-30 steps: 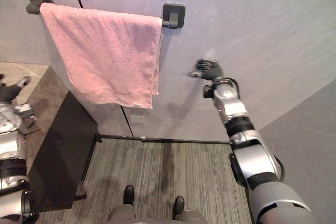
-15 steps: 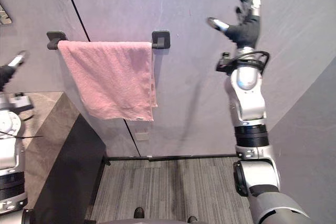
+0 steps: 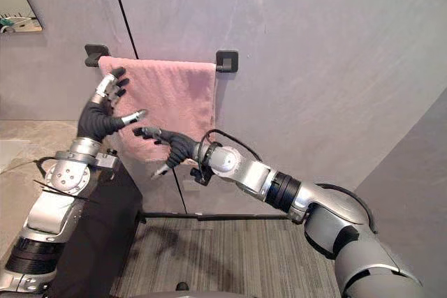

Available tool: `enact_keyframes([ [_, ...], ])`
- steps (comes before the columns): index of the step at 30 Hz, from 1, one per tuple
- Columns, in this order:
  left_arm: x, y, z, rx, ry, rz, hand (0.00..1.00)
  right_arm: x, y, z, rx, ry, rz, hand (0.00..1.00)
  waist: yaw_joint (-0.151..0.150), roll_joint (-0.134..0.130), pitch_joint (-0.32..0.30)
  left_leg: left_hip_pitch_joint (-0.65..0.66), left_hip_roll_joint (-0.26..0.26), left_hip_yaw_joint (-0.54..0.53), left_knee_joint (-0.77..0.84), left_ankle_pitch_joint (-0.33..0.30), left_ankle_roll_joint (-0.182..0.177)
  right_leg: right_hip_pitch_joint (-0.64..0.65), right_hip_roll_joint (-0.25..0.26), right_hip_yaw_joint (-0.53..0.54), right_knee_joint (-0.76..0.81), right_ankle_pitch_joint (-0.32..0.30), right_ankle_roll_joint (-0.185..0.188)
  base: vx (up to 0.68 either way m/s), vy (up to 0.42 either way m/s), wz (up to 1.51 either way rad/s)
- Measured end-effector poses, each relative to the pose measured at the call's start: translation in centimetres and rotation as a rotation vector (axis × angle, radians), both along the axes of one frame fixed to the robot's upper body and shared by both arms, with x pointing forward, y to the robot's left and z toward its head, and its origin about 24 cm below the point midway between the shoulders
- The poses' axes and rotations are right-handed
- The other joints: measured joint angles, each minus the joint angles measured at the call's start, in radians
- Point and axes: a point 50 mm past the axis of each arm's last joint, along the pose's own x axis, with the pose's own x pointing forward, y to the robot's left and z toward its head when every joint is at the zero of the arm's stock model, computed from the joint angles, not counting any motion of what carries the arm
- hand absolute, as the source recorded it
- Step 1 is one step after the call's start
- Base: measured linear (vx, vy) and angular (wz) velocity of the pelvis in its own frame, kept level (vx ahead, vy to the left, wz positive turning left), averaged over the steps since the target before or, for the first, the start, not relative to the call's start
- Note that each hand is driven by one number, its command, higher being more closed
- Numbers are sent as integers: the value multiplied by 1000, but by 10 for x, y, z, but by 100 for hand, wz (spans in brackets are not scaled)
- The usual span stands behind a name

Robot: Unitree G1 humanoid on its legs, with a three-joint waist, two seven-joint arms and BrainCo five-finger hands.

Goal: Organize washtable

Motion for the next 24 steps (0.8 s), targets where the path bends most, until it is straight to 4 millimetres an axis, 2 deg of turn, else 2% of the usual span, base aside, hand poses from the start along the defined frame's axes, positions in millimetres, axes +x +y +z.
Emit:
enact_keyframes([
  [4,8,2,-27,-18,129,-8,0,9,-16,-4,-26,18,-54,0,-1,-4,6,-6,6,-5,0,0,5,-3,2,3,3,0,0,-8,-4,1],
  [8,11,1,-45,-19,217,-23,0,10,-19,-5,-14,26,-68,0,1,-17,29,-23,9,-10,0,0,6,-18,8,3,2,0,0,-22,-9,2],
  [11,18,-1,-50,-4,251,-39,0,11,-17,-8,11,54,-89,0,8,-27,67,-27,9,-11,0,2,8,-20,8,3,1,2,0,0,0,0],
  [15,30,-5,-44,10,246,-59,0,15,-18,-7,22,63,-117,0,27,-38,102,-39,8,-10,0,9,10,-28,8,1,-1,12,3,21,-3,0],
  [19,38,-10,-36,4,227,-80,0,19,-19,1,57,50,-137,0,27,-47,149,-41,7,-7,0,11,13,-30,8,0,-2,20,-7,40,-3,0],
  [24,53,-16,-23,6,208,-95,0,24,-21,11,91,31,-158,0,26,-47,179,-44,9,-7,0,11,13,-33,11,0,-2,20,-8,19,-5,0],
])
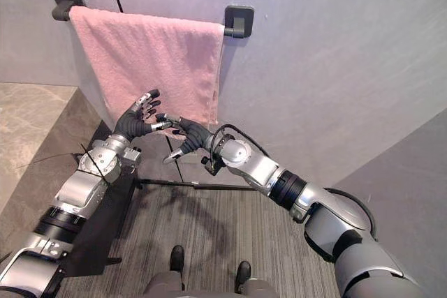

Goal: Organize washtable

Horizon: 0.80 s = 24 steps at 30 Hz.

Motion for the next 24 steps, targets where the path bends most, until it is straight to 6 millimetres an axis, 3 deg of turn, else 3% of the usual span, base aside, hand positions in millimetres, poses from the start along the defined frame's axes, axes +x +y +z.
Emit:
enact_keyframes([
  [4,15,-9,27,6,-71,-19,0,11,1,28,46,-70,-33,0,0,-1,51,-20,6,-2,0,0,0,-19,5,-2,1,3,-4,-46,-7,1],
  [13,25,-19,69,-37,-198,-33,0,21,3,67,151,-145,-82,0,4,-1,127,-49,4,-2,0,9,3,-50,4,-5,11,5,-6,-1,-3,0],
  [20,26,-17,88,-65,-271,2,0,33,-13,91,247,-185,-184,0,2,6,163,-54,1,-4,1,18,3,-54,3,-8,16,5,-6,5,0,0],
  [24,25,-3,97,-104,-311,48,0,38,-28,100,278,-205,-243,0,-1,21,178,-57,1,-12,0,18,3,-54,0,-21,20,4,-6,-30,-4,6],
])
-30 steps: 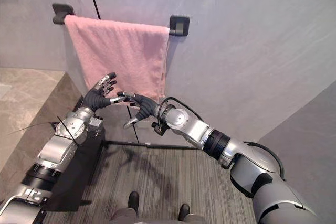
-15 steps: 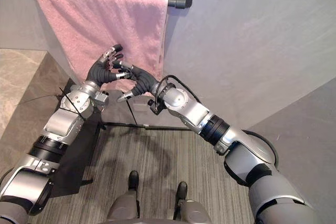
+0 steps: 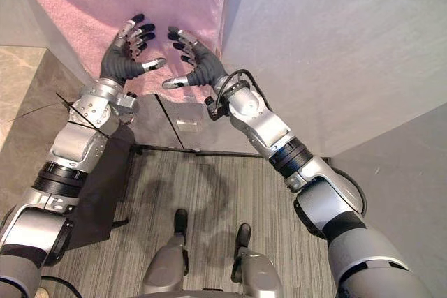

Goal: Organize washtable

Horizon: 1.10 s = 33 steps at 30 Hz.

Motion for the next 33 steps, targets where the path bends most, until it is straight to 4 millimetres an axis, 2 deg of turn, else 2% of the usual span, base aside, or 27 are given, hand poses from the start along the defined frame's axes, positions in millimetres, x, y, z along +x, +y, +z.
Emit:
enact_keyframes([
  [2,-2,5,2,-17,-16,13,0,2,-7,5,21,-8,-28,0,-1,5,4,-7,0,-12,0,0,0,0,0,-10,0,0,0,-25,-8,14],
  [8,-12,19,-28,-22,59,48,0,8,-24,14,75,-22,-91,0,1,10,7,-11,-4,-22,0,0,0,2,-5,-24,3,-3,0,3,-9,7],
  [10,-14,21,-33,-22,74,45,0,8,-27,16,80,-26,-101,0,2,14,9,-11,-7,-25,0,1,0,3,-8,-29,7,-5,1,7,-1,8],
  [18,-19,33,-41,-45,99,64,0,11,-37,15,100,-27,-140,0,-1,18,12,-11,-15,-32,0,1,2,10,-14,-34,8,-6,1,-1,-4,4],
  [23,-24,45,-49,-63,121,106,0,15,-51,3,125,8,-188,0,-3,18,12,-5,-19,-34,0,1,2,18,-14,-36,8,-7,2,1,-7,2],
  [27,-28,65,-52,-100,124,178,0,19,-79,-11,199,63,-278,0,-2,19,11,-5,-21,-33,0,2,4,19,-14,-37,8,-7,2,0,0,0],
  [31,-35,97,-75,-156,200,300,0,21,-113,-32,262,131,-408,0,-5,21,10,-5,-20,-32,0,0,8,19,-14,-36,7,-7,2,1,-6,-1],
  [32,-40,111,-87,-194,237,358,0,22,-125,-42,269,163,-455,0,-5,22,9,-5,-19,-30,0,0,8,19,-14,-34,3,-7,2,7,-20,-4],
  [33,-42,116,-92,-208,252,381,0,22,-130,-46,269,174,-471,0,-5,22,8,-5,-19,-28,0,0,8,19,-14,-33,1,-7,2,7,-16,-6],
])
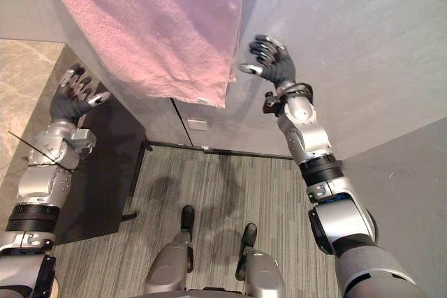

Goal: Organize washtable

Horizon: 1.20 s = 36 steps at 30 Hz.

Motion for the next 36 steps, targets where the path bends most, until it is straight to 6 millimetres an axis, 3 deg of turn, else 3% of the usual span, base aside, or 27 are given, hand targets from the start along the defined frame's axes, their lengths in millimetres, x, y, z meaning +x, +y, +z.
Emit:
enact_keyframes([
  [4,-17,21,-30,-72,80,98,0,-8,-20,-31,18,79,-66,0,4,1,-20,-2,2,7,0,1,-2,0,0,7,-14,3,0,8,-5,-5],
  [9,-48,23,-85,-186,207,184,0,-46,-35,-122,151,320,-151,0,3,1,-100,-5,1,22,0,-1,0,1,1,15,-35,3,1,62,-24,-5],
  [14,-78,1,-143,-252,387,199,0,-97,-32,-196,227,548,-197,0,-28,0,-132,13,0,44,0,-11,1,7,-1,33,-37,-1,7,-11,-9,-11],
  [16,-104,-20,-185,-326,534,187,0,-136,-39,-234,231,678,-241,0,-39,-1,-178,22,-3,70,0,-29,7,1,-2,59,-36,-14,16,12,3,-30],
  [18,-123,-34,-212,-379,646,180,0,-161,-45,-258,222,782,-275,0,-60,-2,-200,29,-6,78,0,-33,8,1,-6,67,-35,-19,22,14,15,-21],
  [19,-145,-49,-239,-432,774,182,0,-188,-50,-283,231,901,-331,0,-80,-3,-218,41,-6,94,0,-39,8,1,-13,84,-29,-26,32,10,22,-25],
  [20,-155,-57,-250,-459,828,187,0,-201,-52,-293,241,953,-361,0,-84,-4,-224,48,-7,102,0,-41,9,1,-15,91,-26,-26,33,18,20,-44],
  [22,-183,-82,-276,-559,966,218,0,-245,-58,-320,263,1119,-449,0,-88,-8,-235,76,-7,137,0,-57,6,3,-16,122,-20,-28,36,37,5,-49],
  [23,-203,-101,-289,-603,1061,231,0,-275,-60,-334,264,1227,-501,0,-88,-8,-251,86,-7,160,0,-60,9,1,-17,140,-9,-30,38,51,1,-45],
  [24,-215,-105,-294,-609,1104,248,0,-308,-60,-345,271,1326,-554,0,-93,-11,-256,98,-6,175,-1,-64,5,1,-18,153,-3,-34,44,52,-2,-41],
  [26,-227,-106,-299,-608,1153,282,0,-350,-62,-354,267,1455,-620,0,-102,-12,-262,121,-4,201,-1,-71,2,0,-18,171,7,-42,54,6,1,-37],
  [29,-253,-103,-304,-627,1214,367,0,-392,-64,-355,181,1580,-654,0,-111,-22,-271,159,-4,260,-1,-88,3,-2,-18,217,18,-44,57,14,12,-56],
  [32,-255,-100,-303,-602,1220,374,0,-405,-44,-360,123,1672,-552,0,-108,-33,-274,177,-4,297,-1,-95,5,-4,-24,214,44,-56,77,-34,6,-38],
  [33,-253,-101,-303,-578,1226,352,0,-405,-32,-362,103,1694,-483,0,-109,-31,-279,174,4,293,-1,-96,8,-7,-30,198,38,-90,130,-20,-56,-3],
  [34,-253,-106,-304,-564,1239,324,0,-408,-39,-362,91,1711,-483,0,-105,9,-298,157,35,285,-2,-100,18,-15,-22,167,66,-121,130,-7,-66,11],
  [35,-251,-107,-303,-532,1249,274,0,-405,-41,-362,85,1730,-476,0,-109,3,-309,146,52,276,-1,-93,28,-58,-34,130,257,-149,52,13,-94,41],
  [36,-245,-103,-302,-469,1258,218,0,-408,-33,-364,103,1757,-466,0,-105,-26,-326,133,27,251,0,-84,36,-62,-82,135,382,-151,62,12,-25,56],
])
